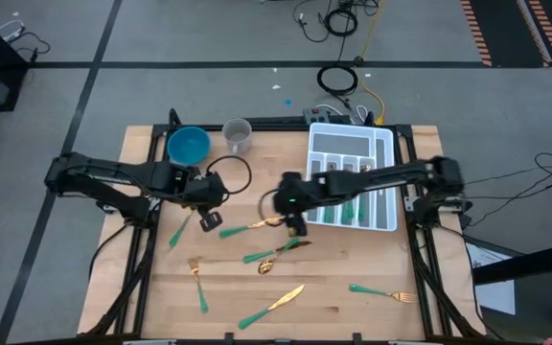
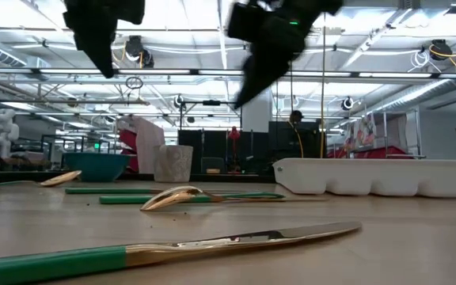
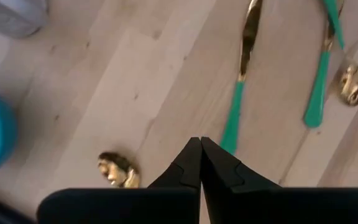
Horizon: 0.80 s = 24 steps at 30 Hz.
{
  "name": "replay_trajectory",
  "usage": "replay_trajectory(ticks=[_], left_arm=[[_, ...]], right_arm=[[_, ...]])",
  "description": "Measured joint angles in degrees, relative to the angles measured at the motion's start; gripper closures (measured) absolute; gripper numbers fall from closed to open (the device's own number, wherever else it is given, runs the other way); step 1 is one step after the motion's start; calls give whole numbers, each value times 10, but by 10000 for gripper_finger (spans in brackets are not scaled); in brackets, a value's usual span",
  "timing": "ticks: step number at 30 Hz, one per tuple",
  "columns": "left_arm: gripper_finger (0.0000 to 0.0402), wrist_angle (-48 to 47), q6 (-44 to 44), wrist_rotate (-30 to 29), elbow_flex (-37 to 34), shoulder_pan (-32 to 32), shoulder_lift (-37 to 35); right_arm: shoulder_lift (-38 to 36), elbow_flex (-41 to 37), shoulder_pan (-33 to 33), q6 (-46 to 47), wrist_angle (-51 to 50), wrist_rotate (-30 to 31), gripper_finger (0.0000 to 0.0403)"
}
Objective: Sort silverware
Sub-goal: Put the green table knife into the white cutlery tray
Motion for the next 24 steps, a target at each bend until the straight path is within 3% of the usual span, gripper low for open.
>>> replay_trajectory(ticks=[10,24], left_arm=[[333,-122,-16,-17,0,-9,-73],[329,-167,-32,-68,0,-9,-213]], right_arm=[[188,215,0,-66,-23,-52,133],[362,365,0,-68,-33,-59,133]])
